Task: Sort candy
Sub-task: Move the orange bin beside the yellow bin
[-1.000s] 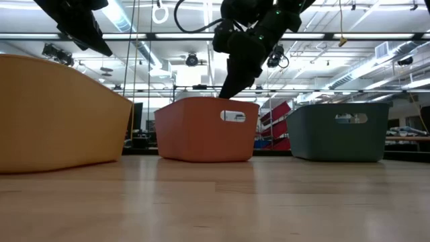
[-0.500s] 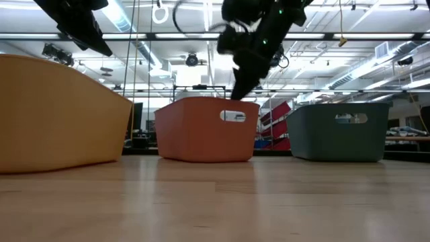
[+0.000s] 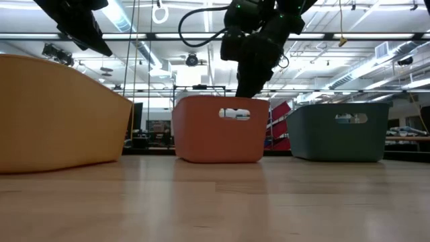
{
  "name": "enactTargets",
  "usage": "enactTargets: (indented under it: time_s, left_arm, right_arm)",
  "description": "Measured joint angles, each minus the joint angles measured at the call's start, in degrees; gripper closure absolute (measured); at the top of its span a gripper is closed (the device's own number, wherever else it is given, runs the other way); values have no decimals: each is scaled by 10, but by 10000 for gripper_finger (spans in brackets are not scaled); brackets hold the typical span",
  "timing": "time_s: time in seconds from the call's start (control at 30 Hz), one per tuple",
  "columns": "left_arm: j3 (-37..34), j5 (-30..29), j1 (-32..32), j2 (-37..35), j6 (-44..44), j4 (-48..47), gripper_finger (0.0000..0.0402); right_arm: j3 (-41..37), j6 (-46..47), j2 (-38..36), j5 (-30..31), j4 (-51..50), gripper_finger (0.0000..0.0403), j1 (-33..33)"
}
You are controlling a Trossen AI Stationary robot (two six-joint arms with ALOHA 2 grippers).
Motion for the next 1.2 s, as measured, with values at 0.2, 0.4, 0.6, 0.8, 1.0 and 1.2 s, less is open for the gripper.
enactTargets:
  time_s: [0.2, 0.4, 0.6, 0.8, 1.0, 1.2]
  left_arm:
    - [0, 0, 0, 0, 0, 0, 401]
    - [0, 0, 0, 0, 0, 0, 401]
    - [0, 0, 0, 0, 0, 0, 401]
    - [0, 0, 0, 0, 0, 0, 401]
    - [0, 0, 0, 0, 0, 0, 401]
    - [0, 0, 0, 0, 0, 0, 401]
  right_arm:
    - [0, 10, 0, -38, 6, 403, 10]
    - [0, 20, 0, -61, 16, 403, 23]
    - [0, 36, 0, -70, 38, 403, 42]
    - [0, 61, 0, -70, 41, 403, 63]
    - [0, 84, 0, -70, 41, 403, 83]
    - [0, 110, 1, -78, 41, 403, 103]
